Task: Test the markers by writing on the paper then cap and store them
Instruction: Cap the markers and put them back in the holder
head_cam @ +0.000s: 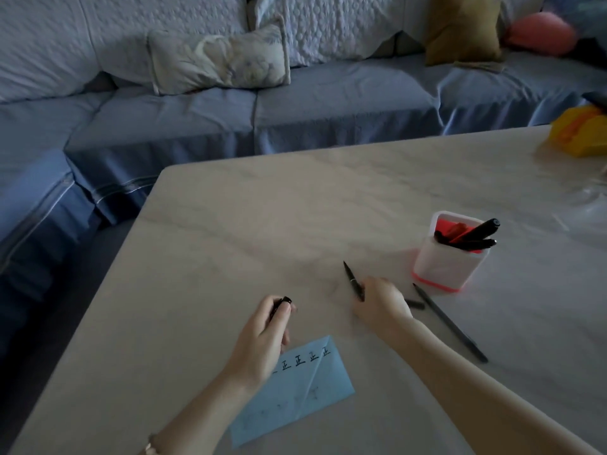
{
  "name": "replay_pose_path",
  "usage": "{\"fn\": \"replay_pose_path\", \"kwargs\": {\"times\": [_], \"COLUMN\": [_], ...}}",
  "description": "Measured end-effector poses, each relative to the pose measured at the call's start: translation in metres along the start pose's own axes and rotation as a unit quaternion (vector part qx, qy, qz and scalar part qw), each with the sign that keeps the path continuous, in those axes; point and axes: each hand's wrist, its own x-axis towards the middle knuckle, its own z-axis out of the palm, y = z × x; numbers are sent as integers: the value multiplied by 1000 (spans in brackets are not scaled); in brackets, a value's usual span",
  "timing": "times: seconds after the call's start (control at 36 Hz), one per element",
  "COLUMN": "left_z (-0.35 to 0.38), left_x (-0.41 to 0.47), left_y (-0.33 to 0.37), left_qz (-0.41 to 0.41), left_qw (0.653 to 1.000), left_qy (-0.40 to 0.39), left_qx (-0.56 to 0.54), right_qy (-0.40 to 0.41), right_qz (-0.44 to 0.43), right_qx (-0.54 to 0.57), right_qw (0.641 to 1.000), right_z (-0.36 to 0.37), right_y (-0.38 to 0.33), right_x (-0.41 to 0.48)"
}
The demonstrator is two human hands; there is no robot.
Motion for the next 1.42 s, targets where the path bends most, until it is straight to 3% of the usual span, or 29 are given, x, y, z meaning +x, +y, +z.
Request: {"fn": "replay_pose_path", "kwargs": {"times": [0.11,0.28,0.67,0.92,1.08,1.28,1.42], "left_z": [0,8,17,19,19,20,23], "left_x": [-12,-17,-21,-25,-35,-39,-38], "left_y": [-2,-5,8,12,26,24,21], "left_qz": [45,30,39,57,132,271,376], "left_qw": [999,998,997,996,979,950,914], "left_qy": [-16,-44,-46,-63,-81,-68,-42], "left_qx": [-16,-30,-57,20,131,138,147], "right_qy": [-2,33,19,7,26,109,107], "right_qz": [-81,-198,-243,-237,-261,-357,-326], "right_qx": [123,138,53,18,-1,-23,59], "right_qw": [989,970,968,971,965,927,938], "right_z": [-12,-41,-61,-61,-65,-63,-57], "right_y": [7,21,37,37,31,29,28], "right_x": [-27,-72,-103,-107,-113,-119,-126]}}
